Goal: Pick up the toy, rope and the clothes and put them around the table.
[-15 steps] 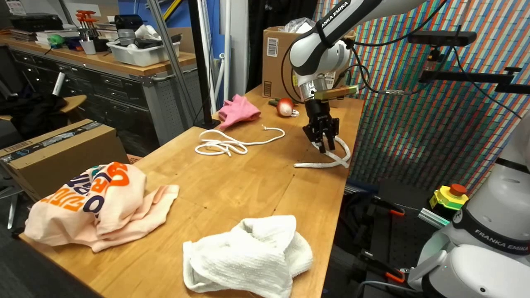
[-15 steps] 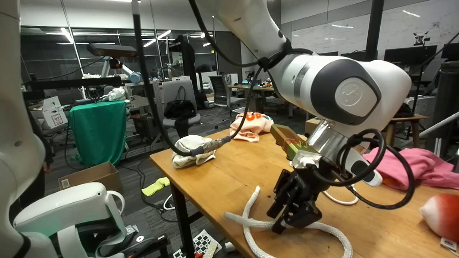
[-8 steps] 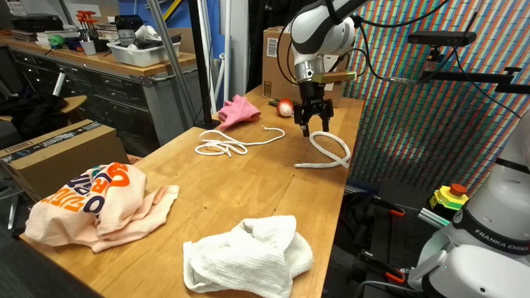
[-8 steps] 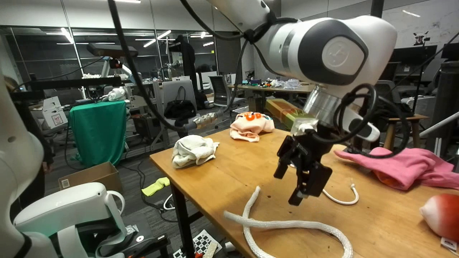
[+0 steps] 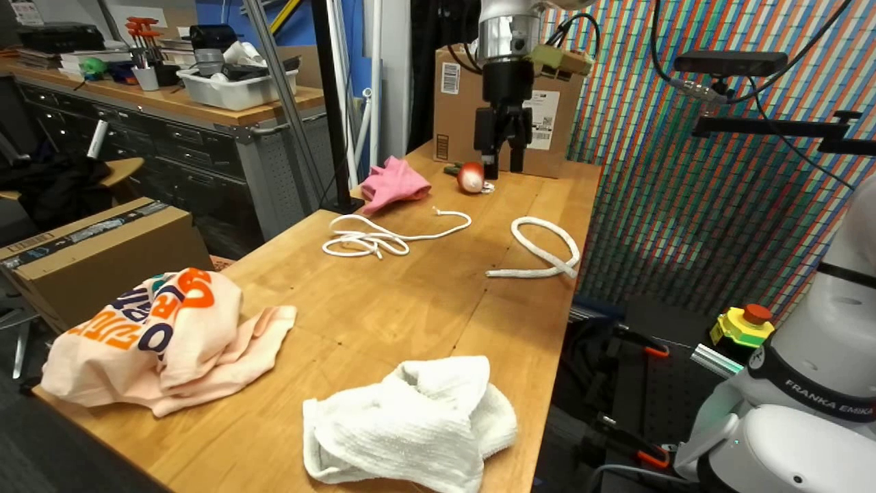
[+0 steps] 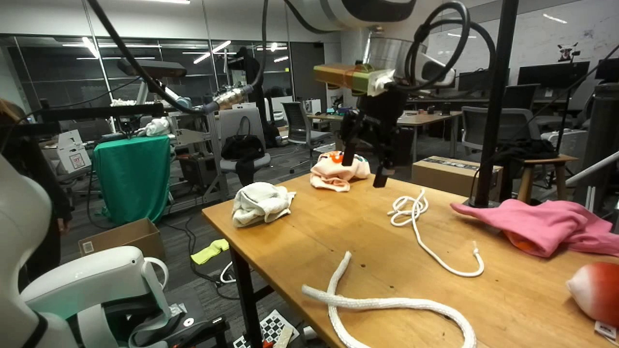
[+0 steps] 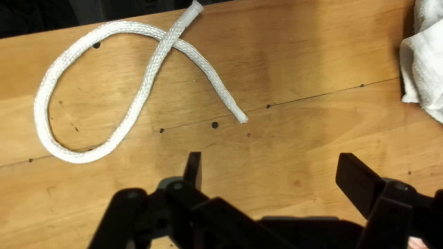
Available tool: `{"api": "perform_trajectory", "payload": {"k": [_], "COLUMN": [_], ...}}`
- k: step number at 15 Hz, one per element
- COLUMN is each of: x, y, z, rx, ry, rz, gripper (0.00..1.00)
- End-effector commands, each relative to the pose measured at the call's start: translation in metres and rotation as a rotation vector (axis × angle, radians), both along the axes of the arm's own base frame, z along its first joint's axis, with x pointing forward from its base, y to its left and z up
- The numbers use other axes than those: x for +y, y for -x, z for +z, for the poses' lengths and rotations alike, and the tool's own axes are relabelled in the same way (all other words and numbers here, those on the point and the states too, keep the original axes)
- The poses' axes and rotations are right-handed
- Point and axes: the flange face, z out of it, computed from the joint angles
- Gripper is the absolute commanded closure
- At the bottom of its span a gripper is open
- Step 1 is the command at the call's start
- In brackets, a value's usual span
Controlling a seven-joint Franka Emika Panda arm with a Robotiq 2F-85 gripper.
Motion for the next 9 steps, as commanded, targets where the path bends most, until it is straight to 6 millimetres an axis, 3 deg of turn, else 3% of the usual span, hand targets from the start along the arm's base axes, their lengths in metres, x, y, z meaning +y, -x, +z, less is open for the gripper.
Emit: {"api": "perform_trajectory", "payload": {"k": [1, 7, 8, 9], "x": [0.024, 0.034, 0.035, 0.034], "y": [0.033, 0.079, 0.058, 0.065], "z": [0.035, 0.063, 0.057, 0.059], "rx": [-0.104, -0.228, -0.167, -0.18], "ry": [-0.014, -0.126, -0.08, -0.094], "rz": [0.169, 0.354, 0.317, 0.33], "gripper": [0.0, 0.0, 0.0, 0.0]}}
